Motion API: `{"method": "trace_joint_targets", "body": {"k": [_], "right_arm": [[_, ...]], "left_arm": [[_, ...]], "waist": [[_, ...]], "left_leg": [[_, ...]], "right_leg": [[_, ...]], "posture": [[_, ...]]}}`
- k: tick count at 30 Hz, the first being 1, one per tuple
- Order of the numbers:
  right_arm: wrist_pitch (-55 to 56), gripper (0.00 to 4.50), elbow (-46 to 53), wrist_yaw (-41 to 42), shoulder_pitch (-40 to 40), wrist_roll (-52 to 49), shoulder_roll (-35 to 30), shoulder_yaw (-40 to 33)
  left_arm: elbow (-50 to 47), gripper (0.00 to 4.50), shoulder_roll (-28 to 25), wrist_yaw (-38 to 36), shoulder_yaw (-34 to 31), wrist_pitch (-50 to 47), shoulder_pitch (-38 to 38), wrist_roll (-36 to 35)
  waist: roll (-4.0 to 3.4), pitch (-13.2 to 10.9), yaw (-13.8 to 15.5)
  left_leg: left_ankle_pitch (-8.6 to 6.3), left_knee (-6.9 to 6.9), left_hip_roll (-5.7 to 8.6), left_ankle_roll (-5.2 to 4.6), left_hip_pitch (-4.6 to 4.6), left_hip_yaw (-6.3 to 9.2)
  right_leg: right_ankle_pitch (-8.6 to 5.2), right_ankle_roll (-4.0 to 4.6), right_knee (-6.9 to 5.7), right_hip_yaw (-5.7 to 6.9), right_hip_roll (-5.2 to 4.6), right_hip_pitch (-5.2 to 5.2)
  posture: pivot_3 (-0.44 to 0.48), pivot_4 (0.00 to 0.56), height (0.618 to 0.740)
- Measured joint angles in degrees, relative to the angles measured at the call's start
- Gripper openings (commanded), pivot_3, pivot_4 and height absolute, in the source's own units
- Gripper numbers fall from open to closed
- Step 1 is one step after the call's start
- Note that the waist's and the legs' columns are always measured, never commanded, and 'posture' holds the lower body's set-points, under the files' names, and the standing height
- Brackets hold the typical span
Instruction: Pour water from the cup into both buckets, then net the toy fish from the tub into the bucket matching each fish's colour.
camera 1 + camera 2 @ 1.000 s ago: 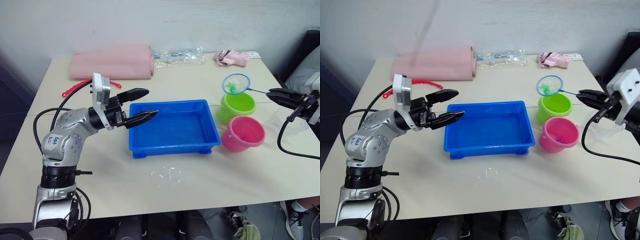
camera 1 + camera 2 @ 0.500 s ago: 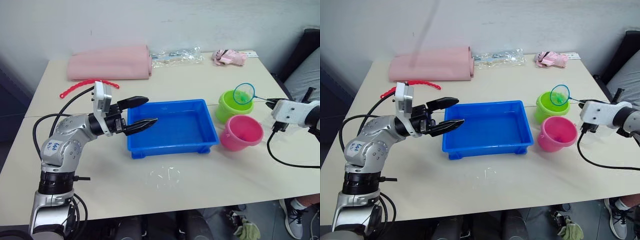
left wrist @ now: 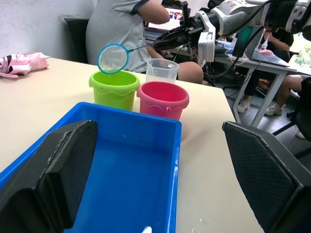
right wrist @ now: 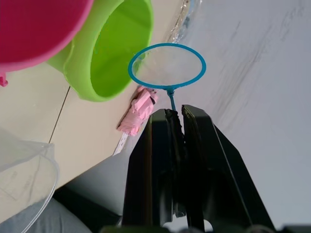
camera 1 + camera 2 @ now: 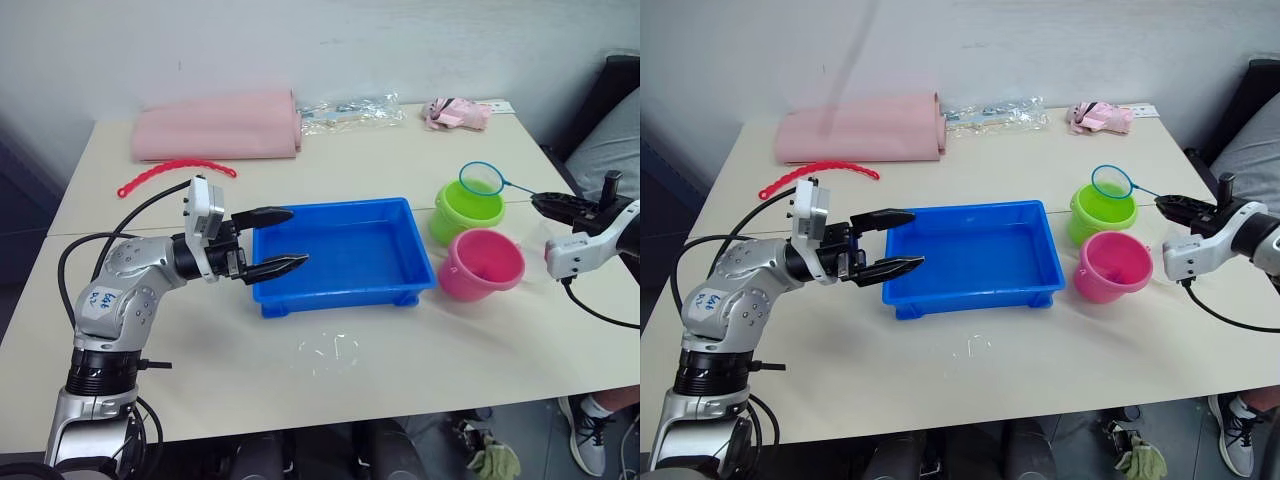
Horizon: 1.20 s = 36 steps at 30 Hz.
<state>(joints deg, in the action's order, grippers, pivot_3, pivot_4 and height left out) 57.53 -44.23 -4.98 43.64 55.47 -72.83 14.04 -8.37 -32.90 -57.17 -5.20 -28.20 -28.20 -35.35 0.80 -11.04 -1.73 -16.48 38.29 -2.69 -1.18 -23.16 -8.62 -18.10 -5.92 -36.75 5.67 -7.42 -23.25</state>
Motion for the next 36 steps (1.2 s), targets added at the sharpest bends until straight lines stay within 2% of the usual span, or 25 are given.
{"method": "trace_joint_targets", "body": {"k": [4, 6, 9, 10, 12, 14, 17, 19, 22, 26, 30, 36], "right_arm": [[0.6, 0.0, -4.12, -3.7, 1.37, 2.46, -0.03, 3.28], [3.14, 0.0, -7.07, -1.93, 2.46, -1.4, 0.21, 3.32], [8.33, 0.0, -9.84, 11.81, 2.51, -21.11, 3.16, 2.45], [7.75, 0.0, -8.17, 22.27, 0.21, -33.69, 4.97, 2.29], [0.35, 0.0, -3.16, 36.23, -3.44, -50.73, 8.5, 1.02], [-17.0, 0.0, 7.38, 54.01, -7.12, -72.47, 12.21, -2.75], [-41.47, 0.0, 24.36, 67.67, -10.88, -92.4, 11.23, -7.91], [-49.66, 0.0, 32.63, 71.31, -13.37, -97.1, 9.71, -8.8], [-56.83, 0.0, 45.87, 75.15, -19.55, -99.28, 11.02, -8.05], [-56.83, 0.0, 50.51, 80.36, -25.18, -95.66, 16.01, -4.96], [-54.09, 0.0, 50.37, 82.48, -29.27, -90.45, 23.1, -3.26], [-47.03, 0.0, 40.61, 85.95, -31.83, -81.63, 31.08, 0.27]], "left_arm": [[0.1, 4.48, 0.07, 0.02, 0.06, 0.25, 0.01, 0.08], [0.13, 4.48, 0.07, 0.0, 0.04, 0.5, 0.05, 0.07], [0.13, 4.48, 0.08, -0.41, -0.77, 0.64, 0.71, -0.67], [0.07, 4.48, 0.01, -1.2, -1.53, 0.57, 1.26, -1.65], [0.1, 4.48, -1.23, -2.65, -2.25, 0.77, 2.52, -2.25], [0.08, 4.48, -3.65, -5.34, -3.43, 1.63, 4.37, -2.6], [-0.58, 4.48, -7.2, -8.77, -7.32, 1.21, 6.04, -5.87], [-2.12, 4.48, -9.38, -9.31, -10.48, 0.25, 7.26, -7.92], [-4.68, 4.48, -12.45, -9.62, -17.38, -2.17, 13.09, -12.36], [-7.18, 4.48, -16.01, -10.81, -21.05, -4.15, 18.76, -14.17], [-9.12, 4.48, -20.88, -19.83, -20.3, 4.51, 30.15, -6.04], [-9.48, 4.48, -18.76, -21.9, -16.89, 13.56, 37.01, 0.55]], "waist": [[0.0, 0.0, 0.01], [-0.01, -0.01, -0.07], [0.01, -0.01, -0.52], [0.03, -0.02, -0.72], [0.05, -0.04, -0.95], [-0.05, -0.08, -0.91], [-0.22, -0.19, 0.09], [-0.21, -0.18, 0.54], [-0.14, -0.14, 0.52], [-0.13, -0.14, 0.93], [0.0, -0.05, 0.78], [0.0, -0.05, 0.67]], "left_leg": [[0.0, -0.01, 0.01, 0.0, 0.0, -0.01], [0.0, -0.02, 0.01, -0.01, 0.0, -0.03], [0.0, -0.04, -0.08, -0.01, 0.12, 0.04], [0.0, -0.11, -0.1, -0.01, 0.24, 0.15], [-0.01, -0.17, -0.14, -0.04, 0.49, 0.24], [-0.04, -0.15, -0.13, -0.09, 0.5, 0.26], [-0.09, -0.1, -0.13, -0.16, 0.44, 0.35], [-0.14, -0.09, -0.11, -0.2, 0.36, 0.53], [-0.28, -0.1, -0.12, -0.16, 0.33, 0.51], [-0.27, -0.04, 0.02, -0.21, 0.21, 0.39], [-0.3, -0.12, -0.01, -0.16, 0.32, 0.26], [-0.33, -0.11, -0.01, -0.17, 0.31, 0.26]], "right_leg": [[0.0, 0.0, 0.0, -0.01, 0.0, 0.0], [0.0, 0.0, 0.0, -0.02, 0.01, -0.01], [0.0, 0.0, 0.15, 0.01, 0.16, 0.19], [0.0, 0.0, 0.21, 0.06, 0.17, 0.39], [0.01, 0.0, 0.26, 0.14, 0.22, 0.74], [0.01, 0.01, 0.14, 0.14, 0.14, 0.75], [0.0, 0.01, 0.04, 0.25, -0.05, 0.72], [0.0, 0.02, 0.29, 0.28, -0.18, 0.8], [0.0, 0.01, 0.38, 0.32, -0.24, 0.81], [0.03, -0.03, 0.57, 0.44, -0.14, 0.68], [0.03, -0.03, 0.64, 0.39, -0.04, 0.67], [0.03, -0.03, 0.63, 0.36, -0.08, 0.66]], "posture": [[0.0, 0.15, 0.74], [0.0, 0.15, 0.74], [0.0, 0.15, 0.74], [0.0, 0.15, 0.74], [0.0, 0.15, 0.74], [0.0, 0.15, 0.74], [0.0, 0.15, 0.74], [0.0, 0.15, 0.74], [0.0, 0.15, 0.74], [0.0, 0.15, 0.74], [0.0, 0.15, 0.74], [0.0, 0.15, 0.74]]}}
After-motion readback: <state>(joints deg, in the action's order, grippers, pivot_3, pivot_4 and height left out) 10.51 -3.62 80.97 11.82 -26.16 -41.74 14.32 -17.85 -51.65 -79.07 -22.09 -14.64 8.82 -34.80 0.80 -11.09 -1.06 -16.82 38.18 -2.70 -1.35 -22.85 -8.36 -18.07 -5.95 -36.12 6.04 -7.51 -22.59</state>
